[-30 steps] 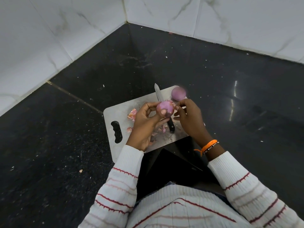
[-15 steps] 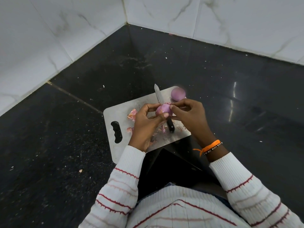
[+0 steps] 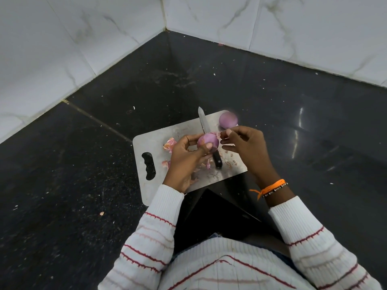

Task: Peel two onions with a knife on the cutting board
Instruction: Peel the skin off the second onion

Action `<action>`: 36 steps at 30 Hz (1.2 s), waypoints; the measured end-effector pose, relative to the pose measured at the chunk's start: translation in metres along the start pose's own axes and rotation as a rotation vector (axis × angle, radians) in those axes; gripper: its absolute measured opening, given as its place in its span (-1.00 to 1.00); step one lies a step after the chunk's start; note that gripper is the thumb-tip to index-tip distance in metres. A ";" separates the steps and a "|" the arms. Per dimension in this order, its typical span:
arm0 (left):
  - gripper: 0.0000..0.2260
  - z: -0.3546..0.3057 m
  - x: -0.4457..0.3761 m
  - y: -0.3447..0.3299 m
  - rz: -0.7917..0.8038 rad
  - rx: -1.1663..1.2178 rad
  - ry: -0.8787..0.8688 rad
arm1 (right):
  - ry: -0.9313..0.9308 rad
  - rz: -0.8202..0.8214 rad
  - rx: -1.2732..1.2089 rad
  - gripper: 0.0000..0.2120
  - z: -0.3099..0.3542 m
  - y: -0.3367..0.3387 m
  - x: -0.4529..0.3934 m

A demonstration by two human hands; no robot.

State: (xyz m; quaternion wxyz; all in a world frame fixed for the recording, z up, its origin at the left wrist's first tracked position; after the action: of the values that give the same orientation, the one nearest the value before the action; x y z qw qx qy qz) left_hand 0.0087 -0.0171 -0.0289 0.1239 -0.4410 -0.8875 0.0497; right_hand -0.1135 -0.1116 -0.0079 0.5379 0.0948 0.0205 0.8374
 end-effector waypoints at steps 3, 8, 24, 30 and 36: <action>-0.66 0.002 -0.001 0.002 -0.014 -0.023 -0.001 | 0.053 -0.005 0.091 -0.92 -0.001 -0.004 0.000; -0.71 0.001 0.001 -0.001 -0.003 -0.032 -0.004 | 0.074 -0.040 0.128 -0.90 -0.004 -0.005 0.000; -0.78 -0.010 0.005 -0.010 -0.003 -0.004 -0.059 | 0.125 -0.115 0.183 -0.95 0.007 0.002 0.000; -0.81 -0.011 0.004 -0.009 0.010 0.074 -0.032 | 0.143 -0.160 0.334 -0.96 -0.002 0.008 -0.005; -0.76 -0.015 0.003 -0.009 0.006 0.022 -0.081 | 0.096 -0.091 0.143 -0.83 0.008 0.003 -0.002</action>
State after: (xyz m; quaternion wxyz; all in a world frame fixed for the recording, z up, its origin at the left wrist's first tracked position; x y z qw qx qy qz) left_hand 0.0036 -0.0205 -0.0125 0.0926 -0.4396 -0.8900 0.0776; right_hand -0.1142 -0.1150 -0.0002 0.5655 0.0915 0.1102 0.8122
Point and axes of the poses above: each hand's wrist, its own x-axis away from the middle knuckle, its own y-axis out of the back of the hand, z = x × y, the point moved 5 cm from there along -x, towards the middle knuckle, and after that the axes turned 7 degrees about -y, right-handed, at the moved point
